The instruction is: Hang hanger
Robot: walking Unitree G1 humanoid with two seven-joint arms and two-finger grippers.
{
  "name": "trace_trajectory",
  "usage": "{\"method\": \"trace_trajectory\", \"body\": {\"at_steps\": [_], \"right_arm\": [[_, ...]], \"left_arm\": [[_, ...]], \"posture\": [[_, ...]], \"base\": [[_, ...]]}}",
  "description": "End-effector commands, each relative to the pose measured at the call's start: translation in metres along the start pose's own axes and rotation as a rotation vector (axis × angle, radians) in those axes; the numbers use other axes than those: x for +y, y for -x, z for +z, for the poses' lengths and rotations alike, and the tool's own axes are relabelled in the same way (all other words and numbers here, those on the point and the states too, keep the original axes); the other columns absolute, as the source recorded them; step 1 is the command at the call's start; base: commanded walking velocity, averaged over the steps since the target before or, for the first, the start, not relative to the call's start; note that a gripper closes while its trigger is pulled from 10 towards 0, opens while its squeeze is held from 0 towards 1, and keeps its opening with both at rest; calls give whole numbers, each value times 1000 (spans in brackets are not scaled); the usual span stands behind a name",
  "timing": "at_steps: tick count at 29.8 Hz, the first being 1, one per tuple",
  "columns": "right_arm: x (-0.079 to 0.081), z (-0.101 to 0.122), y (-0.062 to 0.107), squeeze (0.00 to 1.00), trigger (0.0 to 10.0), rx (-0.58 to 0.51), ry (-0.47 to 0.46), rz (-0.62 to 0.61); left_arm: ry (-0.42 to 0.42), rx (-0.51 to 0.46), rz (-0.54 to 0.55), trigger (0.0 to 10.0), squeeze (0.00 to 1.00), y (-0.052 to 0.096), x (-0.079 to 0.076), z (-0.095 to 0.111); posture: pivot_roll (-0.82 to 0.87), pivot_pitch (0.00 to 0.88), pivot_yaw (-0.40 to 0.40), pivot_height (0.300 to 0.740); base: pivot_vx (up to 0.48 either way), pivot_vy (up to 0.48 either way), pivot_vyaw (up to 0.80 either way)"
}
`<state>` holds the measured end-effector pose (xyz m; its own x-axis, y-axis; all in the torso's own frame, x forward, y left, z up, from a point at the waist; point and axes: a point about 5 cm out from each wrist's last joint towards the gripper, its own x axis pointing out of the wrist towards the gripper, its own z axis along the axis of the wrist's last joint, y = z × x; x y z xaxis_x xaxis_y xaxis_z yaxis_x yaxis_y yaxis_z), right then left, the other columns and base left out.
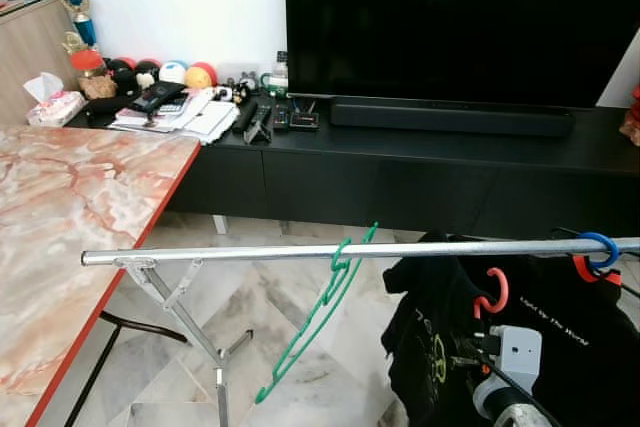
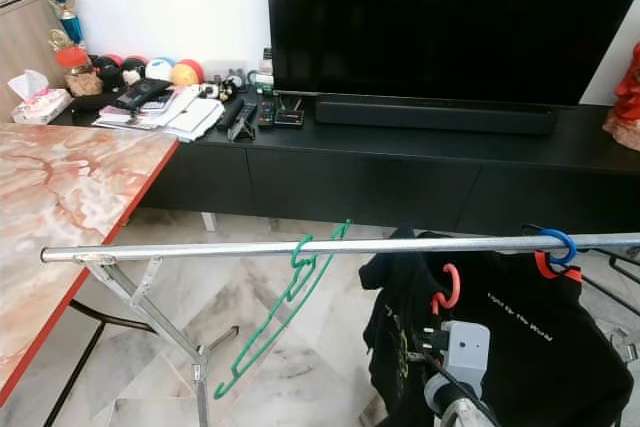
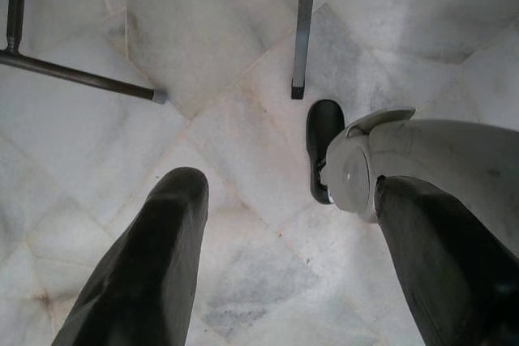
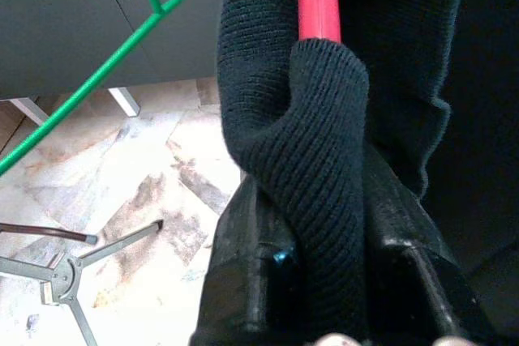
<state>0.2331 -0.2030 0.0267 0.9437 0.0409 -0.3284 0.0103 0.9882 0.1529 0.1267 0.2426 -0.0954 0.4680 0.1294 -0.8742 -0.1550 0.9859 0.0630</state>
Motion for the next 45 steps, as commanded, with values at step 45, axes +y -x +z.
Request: {"method": "trace_trajectory", "body": {"at_steps": [45], "right_arm": [[3,21,-24,0,10000,-72,-18,-41]], "left_arm": [[-40,-14,-23,10000,0,-2,-5,8]], "posture": [[-8,0,1,740]], "base": [[-247,0,0]]}}
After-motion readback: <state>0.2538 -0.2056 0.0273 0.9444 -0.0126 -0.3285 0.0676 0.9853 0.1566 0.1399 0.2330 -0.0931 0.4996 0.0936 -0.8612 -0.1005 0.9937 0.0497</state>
